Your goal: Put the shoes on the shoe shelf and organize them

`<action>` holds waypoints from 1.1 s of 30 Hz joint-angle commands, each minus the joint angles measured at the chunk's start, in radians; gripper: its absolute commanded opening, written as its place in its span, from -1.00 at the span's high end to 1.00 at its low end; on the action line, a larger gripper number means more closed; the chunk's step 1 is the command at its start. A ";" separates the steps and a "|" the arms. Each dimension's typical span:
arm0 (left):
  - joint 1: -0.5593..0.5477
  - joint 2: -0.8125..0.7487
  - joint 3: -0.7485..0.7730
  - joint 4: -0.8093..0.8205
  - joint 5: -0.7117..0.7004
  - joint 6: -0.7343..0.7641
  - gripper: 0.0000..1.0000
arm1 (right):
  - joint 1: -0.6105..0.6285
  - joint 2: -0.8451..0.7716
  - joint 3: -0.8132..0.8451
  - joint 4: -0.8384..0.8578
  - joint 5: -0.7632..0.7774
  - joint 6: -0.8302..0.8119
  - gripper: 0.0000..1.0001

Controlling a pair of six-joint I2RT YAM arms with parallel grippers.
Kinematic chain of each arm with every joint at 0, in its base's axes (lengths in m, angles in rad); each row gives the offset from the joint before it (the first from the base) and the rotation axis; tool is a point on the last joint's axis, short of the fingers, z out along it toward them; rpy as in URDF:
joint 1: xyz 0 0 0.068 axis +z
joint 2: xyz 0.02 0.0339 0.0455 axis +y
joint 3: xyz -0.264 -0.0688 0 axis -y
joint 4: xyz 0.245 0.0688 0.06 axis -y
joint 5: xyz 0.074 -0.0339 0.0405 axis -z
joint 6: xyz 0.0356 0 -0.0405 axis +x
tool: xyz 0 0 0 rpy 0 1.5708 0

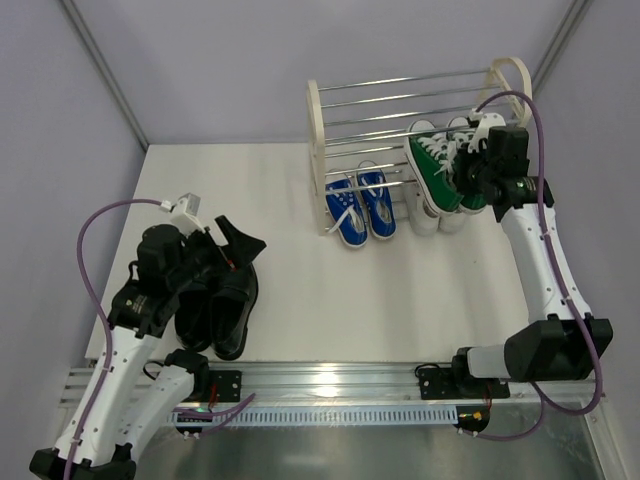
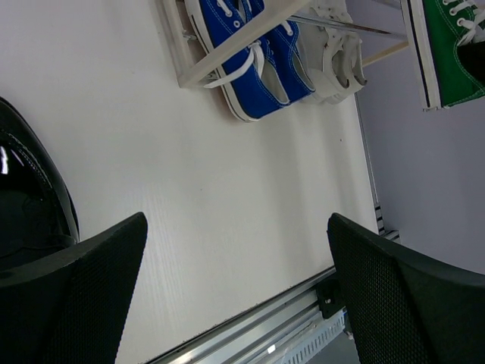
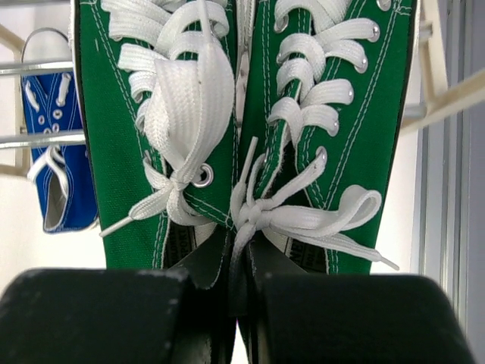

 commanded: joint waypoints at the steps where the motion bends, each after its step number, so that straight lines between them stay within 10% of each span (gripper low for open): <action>1: -0.004 -0.015 0.040 0.018 0.009 0.015 -0.99 | -0.037 0.017 0.126 0.311 -0.084 -0.065 0.92; 33: -0.004 -0.018 0.021 0.009 -0.019 0.027 -0.99 | -0.062 0.215 0.009 0.776 -0.035 0.003 0.91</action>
